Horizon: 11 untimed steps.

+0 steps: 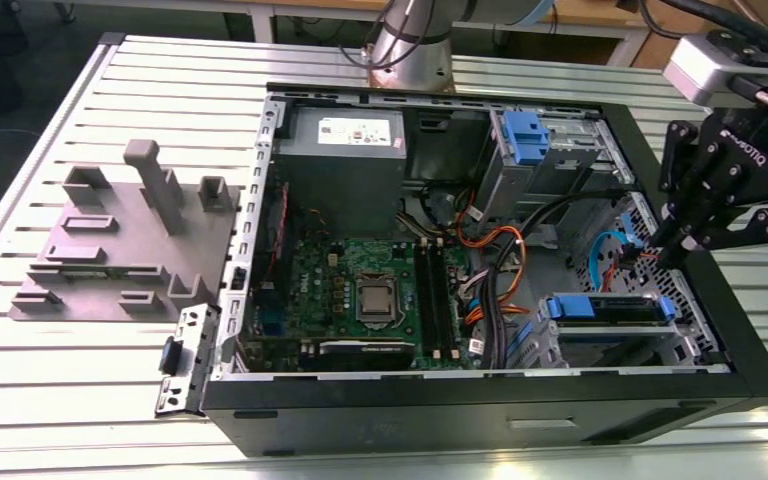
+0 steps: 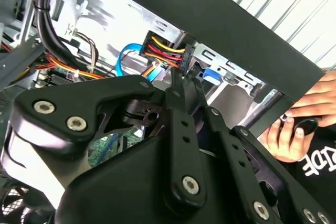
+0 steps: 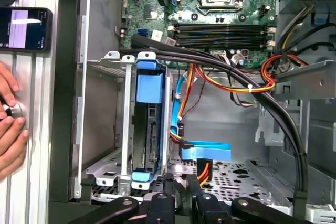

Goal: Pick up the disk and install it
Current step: 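Insert the first disk wire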

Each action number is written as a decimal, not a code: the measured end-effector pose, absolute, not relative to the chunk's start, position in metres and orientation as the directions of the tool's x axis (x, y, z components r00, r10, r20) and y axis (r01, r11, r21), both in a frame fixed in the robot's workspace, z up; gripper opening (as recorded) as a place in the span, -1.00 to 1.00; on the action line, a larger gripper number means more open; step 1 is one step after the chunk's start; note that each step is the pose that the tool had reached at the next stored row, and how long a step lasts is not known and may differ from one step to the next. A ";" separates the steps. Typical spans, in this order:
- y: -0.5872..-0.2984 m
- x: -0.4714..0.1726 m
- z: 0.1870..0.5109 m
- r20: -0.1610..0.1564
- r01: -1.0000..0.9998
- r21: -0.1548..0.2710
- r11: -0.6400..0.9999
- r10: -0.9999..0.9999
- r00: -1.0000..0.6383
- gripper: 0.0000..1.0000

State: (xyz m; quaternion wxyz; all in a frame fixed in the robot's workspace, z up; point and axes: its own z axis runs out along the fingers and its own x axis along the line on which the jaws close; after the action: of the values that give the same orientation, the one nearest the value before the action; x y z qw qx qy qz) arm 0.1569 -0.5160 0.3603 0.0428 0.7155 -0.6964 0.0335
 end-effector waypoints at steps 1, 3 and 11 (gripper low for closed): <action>-0.516 0.157 0.360 0.110 -0.999 0.015 -0.032 -0.993 0.033 -0.52; -0.516 0.157 0.359 0.112 -0.999 0.015 -0.046 -0.993 0.048 -0.52; -0.511 0.157 0.358 0.135 -0.998 0.016 -0.054 -0.989 0.056 -0.52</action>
State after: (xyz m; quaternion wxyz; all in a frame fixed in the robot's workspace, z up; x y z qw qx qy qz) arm 0.1574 -0.5109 0.3576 0.0524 0.7247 -0.6857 0.0437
